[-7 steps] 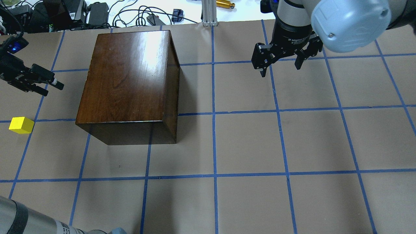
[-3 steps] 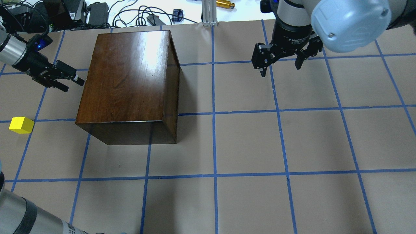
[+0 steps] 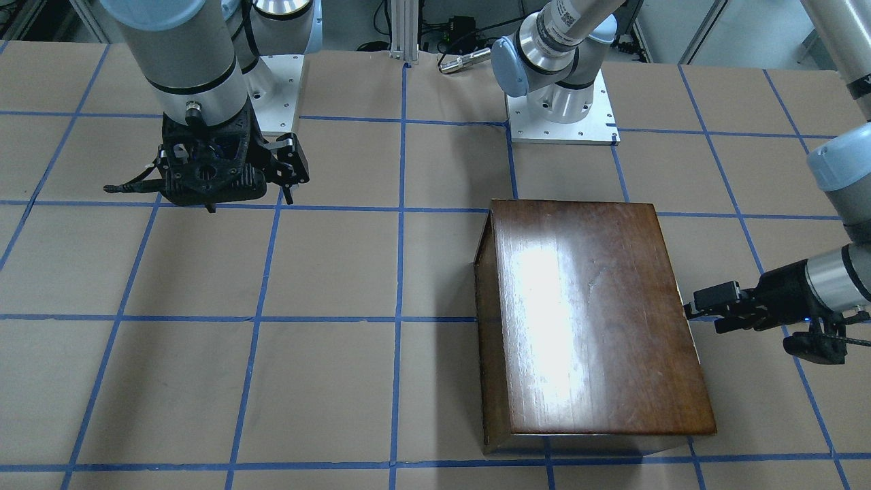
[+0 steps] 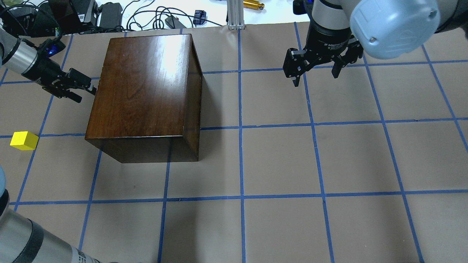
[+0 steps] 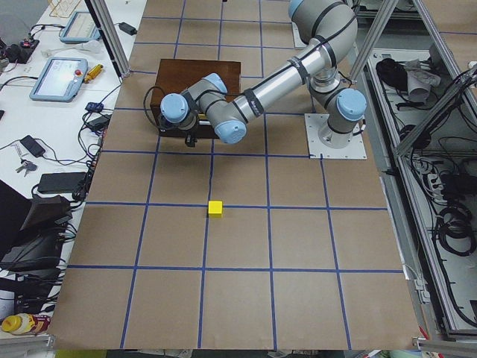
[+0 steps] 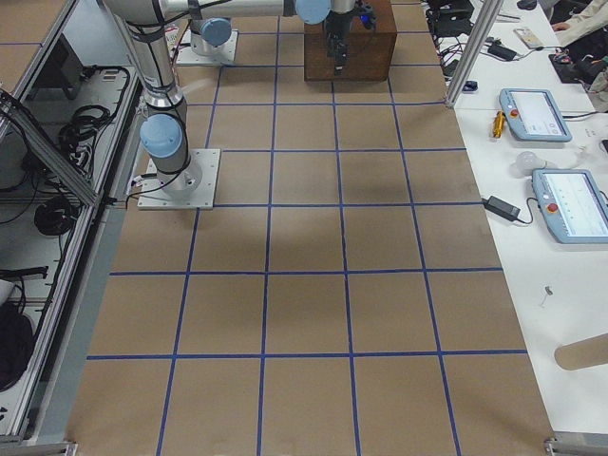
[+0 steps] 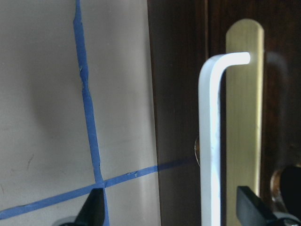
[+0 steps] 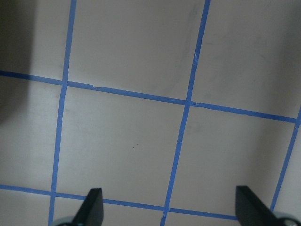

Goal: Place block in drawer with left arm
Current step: 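Lower the left gripper and hook the white drawer handle, then pull the drawer open away from the cabinet with the left gripper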

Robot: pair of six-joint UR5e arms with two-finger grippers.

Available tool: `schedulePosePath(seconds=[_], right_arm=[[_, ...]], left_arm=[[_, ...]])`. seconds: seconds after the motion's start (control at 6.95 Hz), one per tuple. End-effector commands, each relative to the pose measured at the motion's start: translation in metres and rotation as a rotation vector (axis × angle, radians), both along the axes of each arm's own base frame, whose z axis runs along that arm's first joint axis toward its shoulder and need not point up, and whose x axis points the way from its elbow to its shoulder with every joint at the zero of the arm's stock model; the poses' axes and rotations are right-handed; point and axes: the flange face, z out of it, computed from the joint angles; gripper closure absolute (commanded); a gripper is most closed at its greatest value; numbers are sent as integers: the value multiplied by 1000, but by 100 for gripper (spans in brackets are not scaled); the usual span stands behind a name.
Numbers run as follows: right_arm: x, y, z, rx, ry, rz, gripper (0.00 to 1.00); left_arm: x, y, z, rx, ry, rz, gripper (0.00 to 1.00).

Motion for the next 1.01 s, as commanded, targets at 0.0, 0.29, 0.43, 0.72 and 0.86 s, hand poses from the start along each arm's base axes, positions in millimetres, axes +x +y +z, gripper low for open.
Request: schedulePosePath(seconds=[0.0,0.29,0.43,0.72,0.86], right_arm=[[0,0,0,0,0,2,0],[0,0,0,0,0,2,0],[0,0,0,0,0,2,0],[0,0,0,0,0,2,0],[0,0,0,0,0,0,0]], left_arm=[[2,-4,-16,16,10,0,0],[3,-6,-23,16,8,1,0],[4,-6,-22,15,5,-2,0],[13,-7,-23,-6,-12,0,0],[30,-3,-24,-8,-12,24,0]])
